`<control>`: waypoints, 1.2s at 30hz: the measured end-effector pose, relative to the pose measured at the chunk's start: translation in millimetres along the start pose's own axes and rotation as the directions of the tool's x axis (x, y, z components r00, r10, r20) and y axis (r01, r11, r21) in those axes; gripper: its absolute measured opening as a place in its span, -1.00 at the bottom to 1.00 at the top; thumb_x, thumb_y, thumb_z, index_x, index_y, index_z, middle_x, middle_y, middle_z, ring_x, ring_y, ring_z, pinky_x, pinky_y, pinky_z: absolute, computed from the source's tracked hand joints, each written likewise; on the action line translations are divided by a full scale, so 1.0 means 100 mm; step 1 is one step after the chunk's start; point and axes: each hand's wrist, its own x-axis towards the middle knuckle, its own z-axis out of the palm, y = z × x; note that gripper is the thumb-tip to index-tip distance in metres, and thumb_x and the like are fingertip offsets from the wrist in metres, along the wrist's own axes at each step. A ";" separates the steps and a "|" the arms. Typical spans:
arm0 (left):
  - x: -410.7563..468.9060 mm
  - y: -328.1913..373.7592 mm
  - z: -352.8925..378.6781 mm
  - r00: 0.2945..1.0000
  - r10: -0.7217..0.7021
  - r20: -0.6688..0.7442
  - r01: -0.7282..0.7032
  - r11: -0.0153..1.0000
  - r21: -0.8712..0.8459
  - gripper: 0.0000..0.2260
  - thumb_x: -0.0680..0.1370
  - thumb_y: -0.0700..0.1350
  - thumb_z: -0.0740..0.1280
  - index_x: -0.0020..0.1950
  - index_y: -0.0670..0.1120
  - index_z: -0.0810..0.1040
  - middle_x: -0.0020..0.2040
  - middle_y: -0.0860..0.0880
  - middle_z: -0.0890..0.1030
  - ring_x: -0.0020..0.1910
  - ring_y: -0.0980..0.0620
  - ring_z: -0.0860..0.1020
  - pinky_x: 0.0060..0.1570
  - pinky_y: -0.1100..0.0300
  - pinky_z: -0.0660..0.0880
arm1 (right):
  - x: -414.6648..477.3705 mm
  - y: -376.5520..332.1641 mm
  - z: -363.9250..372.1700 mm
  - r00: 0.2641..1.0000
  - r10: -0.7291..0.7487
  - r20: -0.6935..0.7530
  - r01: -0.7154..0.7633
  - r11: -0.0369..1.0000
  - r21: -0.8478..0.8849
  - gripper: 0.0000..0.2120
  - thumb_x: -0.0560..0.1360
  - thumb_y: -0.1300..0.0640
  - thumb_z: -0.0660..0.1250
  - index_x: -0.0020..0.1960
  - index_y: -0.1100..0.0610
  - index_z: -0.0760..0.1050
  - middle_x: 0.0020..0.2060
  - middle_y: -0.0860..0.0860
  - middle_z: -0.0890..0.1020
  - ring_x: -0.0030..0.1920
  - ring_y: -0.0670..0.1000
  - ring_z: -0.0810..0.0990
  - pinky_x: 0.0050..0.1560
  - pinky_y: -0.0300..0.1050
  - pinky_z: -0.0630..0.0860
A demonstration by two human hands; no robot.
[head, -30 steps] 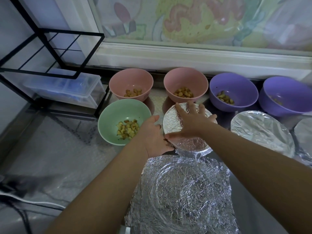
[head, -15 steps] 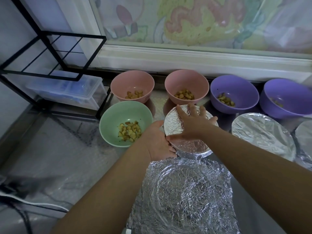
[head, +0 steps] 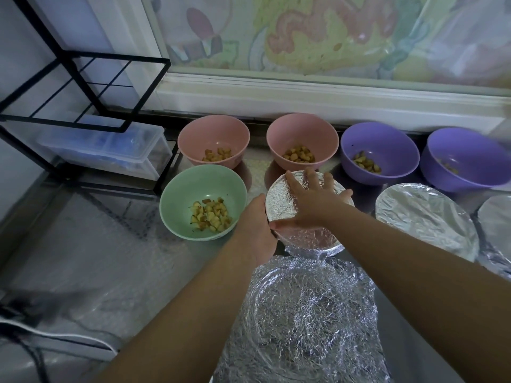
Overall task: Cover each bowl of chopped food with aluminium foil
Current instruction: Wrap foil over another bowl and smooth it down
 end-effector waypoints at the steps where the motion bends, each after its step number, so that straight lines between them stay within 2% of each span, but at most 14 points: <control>1: 0.02 0.01 0.01 1.000 -0.019 -0.003 0.019 1.000 -0.011 -0.56 0.71 -0.04 0.00 0.39 -0.24 0.49 0.24 -0.21 0.63 0.22 -0.09 0.61 0.23 0.04 0.52 | 0.00 0.00 0.00 1.000 0.000 -0.002 0.000 1.000 -0.005 0.30 0.13 -0.69 0.26 0.58 -0.25 -0.38 0.62 0.02 -0.32 0.59 0.33 -0.29 0.32 0.70 -0.09; 5: 0.13 -0.01 -0.04 1.000 -0.013 0.003 0.014 0.997 -0.074 -0.53 0.69 0.01 -0.01 0.38 -0.24 0.50 0.27 -0.23 0.60 0.29 -0.17 0.57 0.38 -0.09 0.41 | -0.02 -0.02 -0.01 1.000 0.013 -0.010 -0.013 1.000 -0.018 0.29 0.15 -0.69 0.25 0.59 -0.24 -0.38 0.62 0.02 -0.32 0.59 0.33 -0.28 0.33 0.70 -0.06; 9: 0.19 0.04 -0.11 0.998 -0.058 -0.012 0.056 0.991 -0.123 -0.46 0.68 0.10 -0.01 0.52 -0.22 0.31 0.41 -0.23 0.49 0.43 -0.19 0.43 0.50 -0.10 0.24 | -0.05 -0.07 -0.01 0.998 0.068 -0.013 -0.068 0.998 0.003 0.29 0.15 -0.71 0.23 0.59 -0.23 -0.37 0.62 0.03 -0.31 0.59 0.34 -0.26 0.35 0.68 -0.01; 12: 0.23 0.10 -0.10 0.995 0.011 -0.098 -0.021 0.995 -0.102 -0.51 0.69 0.02 0.03 0.55 -0.22 0.23 0.51 -0.16 0.36 0.47 -0.13 0.37 0.43 0.12 0.27 | -0.04 -0.10 -0.02 0.985 0.168 0.028 -0.170 0.981 0.097 0.33 0.11 -0.74 0.16 0.60 -0.17 -0.39 0.62 0.06 -0.31 0.58 0.37 -0.27 0.35 0.67 -0.01; 13: 0.24 0.10 -0.09 0.986 0.064 -0.152 -0.071 0.997 -0.040 -0.53 0.70 -0.02 0.05 0.55 -0.24 0.22 0.52 -0.16 0.34 0.45 -0.11 0.37 0.29 0.25 0.33 | -0.04 -0.09 -0.03 0.980 0.193 0.050 -0.198 0.973 0.116 0.36 0.06 -0.77 0.08 0.60 -0.14 -0.41 0.62 0.09 -0.30 0.58 0.38 -0.27 0.36 0.66 -0.01; 15: 0.18 0.13 -0.07 0.991 0.117 -0.070 -0.120 0.992 -0.039 -0.57 0.72 -0.18 0.00 0.55 -0.35 0.14 0.56 -0.28 0.22 0.39 -0.06 0.34 0.00 0.51 0.37 | -0.04 -0.05 -0.08 0.972 0.222 0.070 -0.229 0.966 0.116 0.41 -0.03 -0.79 -0.03 0.59 -0.12 -0.44 0.62 0.15 -0.29 0.58 0.38 -0.25 0.39 0.62 -0.01; 16: 0.18 0.12 -0.11 0.988 0.133 -0.073 -0.135 0.990 -0.030 -0.59 0.72 -0.24 -0.02 0.55 -0.38 0.12 0.56 -0.32 0.18 0.35 -0.03 0.32 -0.02 0.59 0.34 | -0.06 -0.03 -0.11 0.974 0.221 0.058 -0.226 0.970 0.093 0.40 -0.01 -0.79 -0.02 0.59 -0.12 -0.44 0.62 0.16 -0.29 0.59 0.37 -0.25 0.39 0.64 -0.03; 17: 0.18 0.08 -0.14 0.990 0.108 -0.087 -0.114 0.992 -0.056 -0.60 0.72 -0.24 0.00 0.53 -0.36 0.17 0.55 -0.31 0.22 0.35 -0.03 0.33 0.10 0.55 0.35 | -0.07 -0.02 -0.14 0.979 0.201 0.034 -0.202 0.977 0.060 0.37 0.04 -0.78 0.04 0.60 -0.14 -0.42 0.61 0.16 -0.30 0.59 0.36 -0.25 0.37 0.66 -0.05; 18: 0.15 0.03 -0.17 0.992 0.071 -0.101 -0.076 0.996 -0.051 -0.63 0.71 -0.19 0.06 0.49 -0.30 0.30 0.50 -0.26 0.32 0.34 -0.06 0.40 0.25 0.38 0.38 | -0.07 -0.02 -0.17 0.987 0.161 0.013 -0.161 0.986 0.030 0.35 0.07 -0.76 0.11 0.60 -0.16 -0.40 0.61 0.15 -0.31 0.59 0.36 -0.26 0.36 0.69 -0.07; 20: 0.06 -0.07 -0.28 0.989 0.041 -0.139 -0.028 0.995 0.094 -0.82 0.67 -0.12 0.17 0.18 -0.12 0.53 0.25 -0.15 0.51 0.16 -0.03 0.52 0.19 0.10 0.43 | -0.07 -0.05 -0.20 0.998 0.068 0.007 -0.068 0.998 -0.008 0.37 0.03 -0.73 0.17 0.60 -0.21 -0.39 0.61 0.09 -0.34 0.58 0.36 -0.29 0.34 0.71 -0.09; 23: -0.05 -0.24 -0.33 0.974 0.027 -0.223 0.045 0.949 0.312 -0.86 0.66 -0.12 0.23 -0.04 -0.10 0.54 -0.02 -0.09 0.56 -0.03 0.00 0.49 0.06 0.08 0.44 | -0.02 -0.08 -0.17 0.999 0.006 0.040 -0.005 1.000 -0.029 0.35 0.03 -0.72 0.24 0.60 -0.27 -0.33 0.62 -0.01 -0.33 0.58 0.35 -0.30 0.32 0.73 -0.11; 28: -0.14 -0.41 -0.36 0.969 -0.080 -0.234 0.126 0.974 0.188 -0.78 0.66 -0.10 0.19 0.13 -0.20 0.55 -0.05 -0.12 0.60 -0.25 0.04 0.44 -0.31 0.22 0.37 | 0.06 -0.04 -0.10 0.998 0.001 0.066 -0.002 1.000 0.009 0.44 -0.15 -0.80 0.13 0.58 -0.30 -0.30 0.63 0.02 -0.28 0.58 0.39 -0.26 0.35 0.69 -0.04; 33: -0.14 -0.50 -0.36 0.995 -0.062 -0.076 0.079 0.964 0.254 -0.82 0.56 -0.33 0.19 -0.01 -0.13 0.54 -0.26 -0.07 0.65 -0.36 0.10 0.44 -0.40 0.27 0.39 | 0.02 -0.04 -0.12 0.999 0.016 0.051 -0.016 1.000 0.000 0.30 0.07 -0.72 0.26 0.59 -0.31 -0.29 0.63 -0.01 -0.29 0.59 0.35 -0.26 0.33 0.72 -0.06; 36: -0.12 -0.52 -0.41 0.992 -0.081 -0.093 0.096 0.980 0.177 -0.70 0.53 -0.40 0.23 0.20 -0.13 0.47 -0.24 -0.10 0.62 -0.34 0.06 0.48 -0.41 0.24 0.42 | 0.01 -0.05 -0.11 0.998 0.018 0.054 -0.018 1.000 0.003 0.31 0.06 -0.73 0.26 0.59 -0.31 -0.31 0.62 -0.01 -0.29 0.59 0.34 -0.26 0.33 0.71 -0.05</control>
